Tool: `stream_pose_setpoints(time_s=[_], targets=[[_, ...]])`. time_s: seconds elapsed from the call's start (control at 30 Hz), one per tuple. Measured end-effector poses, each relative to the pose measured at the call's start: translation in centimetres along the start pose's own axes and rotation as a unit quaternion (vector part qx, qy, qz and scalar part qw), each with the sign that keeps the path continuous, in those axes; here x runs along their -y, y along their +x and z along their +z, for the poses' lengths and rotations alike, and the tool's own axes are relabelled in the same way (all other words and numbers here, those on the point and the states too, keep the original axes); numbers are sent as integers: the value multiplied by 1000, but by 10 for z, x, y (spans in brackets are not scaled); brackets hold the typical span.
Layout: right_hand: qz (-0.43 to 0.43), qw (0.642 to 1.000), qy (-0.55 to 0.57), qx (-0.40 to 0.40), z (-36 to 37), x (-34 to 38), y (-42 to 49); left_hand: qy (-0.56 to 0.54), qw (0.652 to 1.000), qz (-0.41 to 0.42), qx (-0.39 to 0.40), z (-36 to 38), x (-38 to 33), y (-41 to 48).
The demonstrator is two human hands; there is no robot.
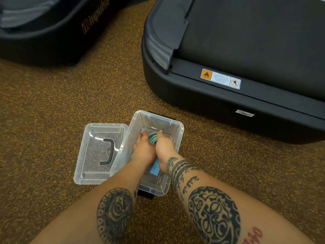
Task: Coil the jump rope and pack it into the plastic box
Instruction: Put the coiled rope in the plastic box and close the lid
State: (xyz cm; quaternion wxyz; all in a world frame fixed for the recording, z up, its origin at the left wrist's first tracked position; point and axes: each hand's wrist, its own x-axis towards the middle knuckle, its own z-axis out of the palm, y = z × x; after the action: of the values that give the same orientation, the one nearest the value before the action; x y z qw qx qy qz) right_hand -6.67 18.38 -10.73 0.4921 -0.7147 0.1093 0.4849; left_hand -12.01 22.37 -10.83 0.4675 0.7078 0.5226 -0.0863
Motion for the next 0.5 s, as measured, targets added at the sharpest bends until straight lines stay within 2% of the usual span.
stream_pose_setpoints(time_s=[0.03, 0.17, 0.3, 0.4, 0.5], targets=[[-22, 999, -22, 13, -4, 5, -15, 0, 1000, 10, 2, -3, -2, -6], [-34, 998, 15, 44, -24, 8, -59, -56, 998, 40, -11, -15, -11, -33], [-72, 995, -47, 54, -46, 4, -92, -120, 990, 51, -55, -33, -13, -59], [-111, 989, -92, 34, -59, 0, -112, -223, 970, 65, -77, -55, -12, -80], [-129, 985, -108, 43, -62, -6, -128, -289, 946, 44, -138, -85, -1, -94]])
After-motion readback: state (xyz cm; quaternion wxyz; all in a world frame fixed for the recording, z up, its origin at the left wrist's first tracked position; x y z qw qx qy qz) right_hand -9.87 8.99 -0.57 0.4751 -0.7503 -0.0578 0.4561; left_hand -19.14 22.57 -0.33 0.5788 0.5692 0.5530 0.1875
